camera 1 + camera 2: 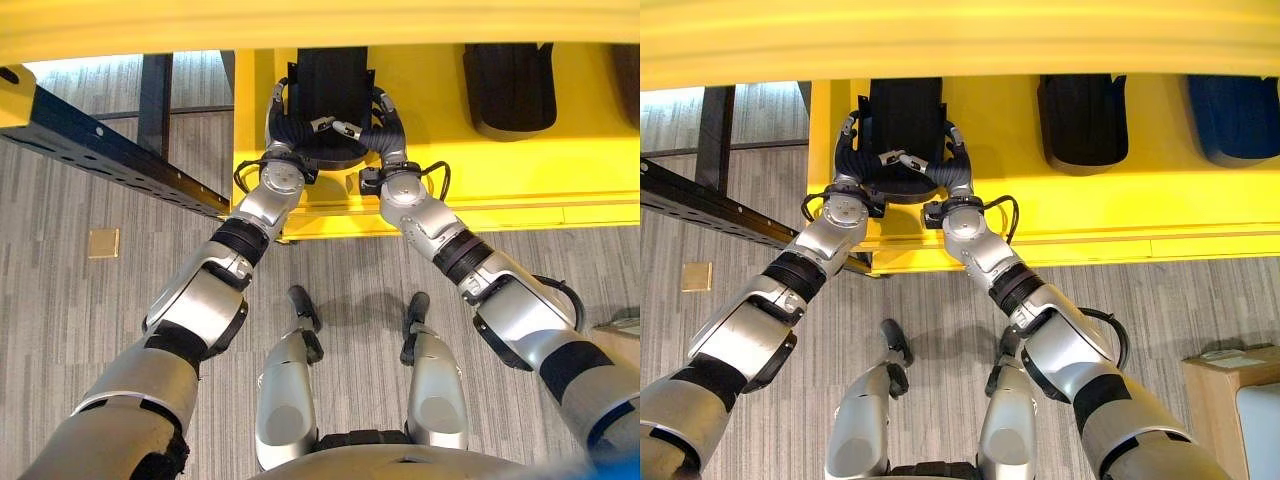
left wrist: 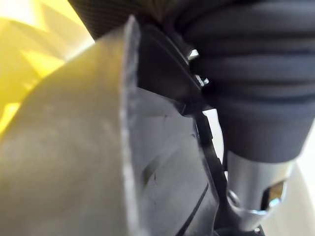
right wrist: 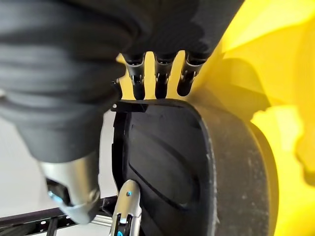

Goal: Move parts from the plastic box to the shelf.

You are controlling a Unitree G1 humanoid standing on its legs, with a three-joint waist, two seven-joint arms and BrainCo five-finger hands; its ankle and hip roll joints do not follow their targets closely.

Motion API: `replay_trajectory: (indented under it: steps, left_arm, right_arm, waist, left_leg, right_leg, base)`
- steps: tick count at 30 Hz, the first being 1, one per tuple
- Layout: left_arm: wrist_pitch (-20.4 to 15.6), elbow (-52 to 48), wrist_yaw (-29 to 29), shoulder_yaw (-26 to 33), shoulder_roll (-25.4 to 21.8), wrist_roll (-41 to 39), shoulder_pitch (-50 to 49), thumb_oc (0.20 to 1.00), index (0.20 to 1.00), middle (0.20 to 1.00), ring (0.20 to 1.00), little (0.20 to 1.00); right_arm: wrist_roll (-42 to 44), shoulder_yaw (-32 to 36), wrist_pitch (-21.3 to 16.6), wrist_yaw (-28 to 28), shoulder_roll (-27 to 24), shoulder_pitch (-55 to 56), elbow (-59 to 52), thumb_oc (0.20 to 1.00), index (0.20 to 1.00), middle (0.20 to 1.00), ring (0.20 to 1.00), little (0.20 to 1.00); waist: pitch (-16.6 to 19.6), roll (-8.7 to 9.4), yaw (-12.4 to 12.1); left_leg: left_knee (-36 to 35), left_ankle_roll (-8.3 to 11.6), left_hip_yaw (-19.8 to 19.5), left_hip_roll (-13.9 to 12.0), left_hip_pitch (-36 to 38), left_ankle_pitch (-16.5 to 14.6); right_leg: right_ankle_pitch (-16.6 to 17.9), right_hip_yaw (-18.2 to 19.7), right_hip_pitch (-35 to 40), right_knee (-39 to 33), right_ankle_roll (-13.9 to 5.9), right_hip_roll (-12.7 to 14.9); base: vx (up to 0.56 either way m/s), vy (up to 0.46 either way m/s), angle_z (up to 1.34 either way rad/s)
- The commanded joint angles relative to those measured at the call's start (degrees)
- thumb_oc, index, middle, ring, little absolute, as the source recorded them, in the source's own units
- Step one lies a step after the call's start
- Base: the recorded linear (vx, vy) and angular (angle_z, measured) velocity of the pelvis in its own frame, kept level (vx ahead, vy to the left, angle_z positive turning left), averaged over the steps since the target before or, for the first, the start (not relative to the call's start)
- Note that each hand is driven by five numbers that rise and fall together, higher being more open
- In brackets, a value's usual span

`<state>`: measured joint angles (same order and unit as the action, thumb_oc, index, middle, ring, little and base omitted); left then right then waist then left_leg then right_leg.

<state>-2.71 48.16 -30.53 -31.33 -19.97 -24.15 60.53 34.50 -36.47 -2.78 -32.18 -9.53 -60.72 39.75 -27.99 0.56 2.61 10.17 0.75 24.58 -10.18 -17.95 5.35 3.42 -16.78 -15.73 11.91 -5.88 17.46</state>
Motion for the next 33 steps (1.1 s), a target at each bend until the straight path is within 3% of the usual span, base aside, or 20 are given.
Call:
replay_trajectory:
  steps: [1, 7, 21, 22, 28, 33]
  left_arm:
    - [-2.7, -0.7, -0.9, -1.0, 4.9, 0.2, 7.1, 1.0, 1.0, 1.0, 1.0, 1.0]
    - [-2.8, -0.8, -1.0, -0.5, 5.5, -1.6, 6.5, 1.0, 1.0, 1.0, 1.0, 1.0]
    - [-4.1, -0.6, -5.2, 0.6, 5.8, -2.0, 6.1, 1.0, 1.0, 1.0, 1.0, 1.0]
    - [-4.2, -0.8, -5.6, 0.6, 5.6, -1.2, 6.1, 1.0, 1.0, 1.0, 1.0, 1.0]
    - [-4.4, -0.7, -5.6, 0.6, 5.1, -0.6, 6.4, 1.0, 1.0, 1.0, 1.0, 1.0]
    - [-5.0, -1.9, -8.3, 0.5, 4.9, 1.3, 6.0, 1.0, 1.0, 1.0, 1.0, 1.0]
  right_arm:
    - [-7.5, -1.4, -4.6, 0.3, 4.3, -5.8, -4.2, 1.0, 1.0, 1.0, 1.0, 1.0]
    - [-9.1, -2.2, -2.8, 0.4, 4.6, -7.0, -4.8, 1.0, 1.0, 1.0, 1.0, 1.0]
    - [-10.1, -1.6, -2.3, -3.6, 4.7, -7.7, -4.4, 1.0, 1.0, 1.0, 1.0, 1.0]
    - [-9.3, -1.3, -2.1, -6.3, 4.7, -7.7, -4.5, 1.0, 1.0, 1.0, 1.0, 1.0]
    - [-10.2, -0.4, -2.8, -9.2, 4.1, -7.6, -3.7, 1.0, 1.0, 1.0, 1.0, 1.0]
    - [-16.6, 1.1, -4.1, -14.6, 2.4, -7.9, -5.1, 1.0, 1.0, 1.0, 1.0, 1.0]
  waist:
    - [-1.8, -2.69, -1.3]
    - [-1.8, -2.46, -2.0]
    - [-1.8, -1.87, -2.8]
    - [-1.8, -1.84, -2.9]
    - [-1.8, -1.92, -2.7]
    - [-1.8, -2.32, -2.5]
  left_leg:
    - [-3.4, 1.69, -3.1, 3.2, 5.4, -1.9]
    - [-3.5, 1.73, -3.4, 3.3, 5.8, -1.9]
    - [-2.9, 1.82, -3.9, 3.1, 6.0, -2.3]
    - [-3.0, 1.83, -3.8, 3.2, 6.1, -2.3]
    - [-3.2, 1.87, -3.6, 3.1, 6.3, -2.3]
    - [-3.1, 1.84, -3.4, 3.2, 6.7, -2.5]
  right_leg:
    - [-4.1, 0.6, -1.4, 6.2, -1.42, -3.7]
    - [-4.0, 0.0, -0.4, 5.8, -1.41, -3.6]
    - [-4.4, -0.8, 0.3, 6.0, -1.28, -3.6]
    - [-4.4, -1.0, 0.5, 5.8, -1.26, -3.7]
    - [-4.4, -1.0, 0.6, 5.7, -1.26, -3.6]
    - [-4.5, -1.0, 1.1, 5.8, -1.18, -3.5]
  base:
    - [0.0, 0.0, 0.0]
    - [0.0, -0.016, 0.0]
    - [0.0, -0.006, 0.0]
    - [0.0, 0.0, 0.0]
    - [0.0, -0.002, 0.01]
    - [0.0, 0.0, 0.01]
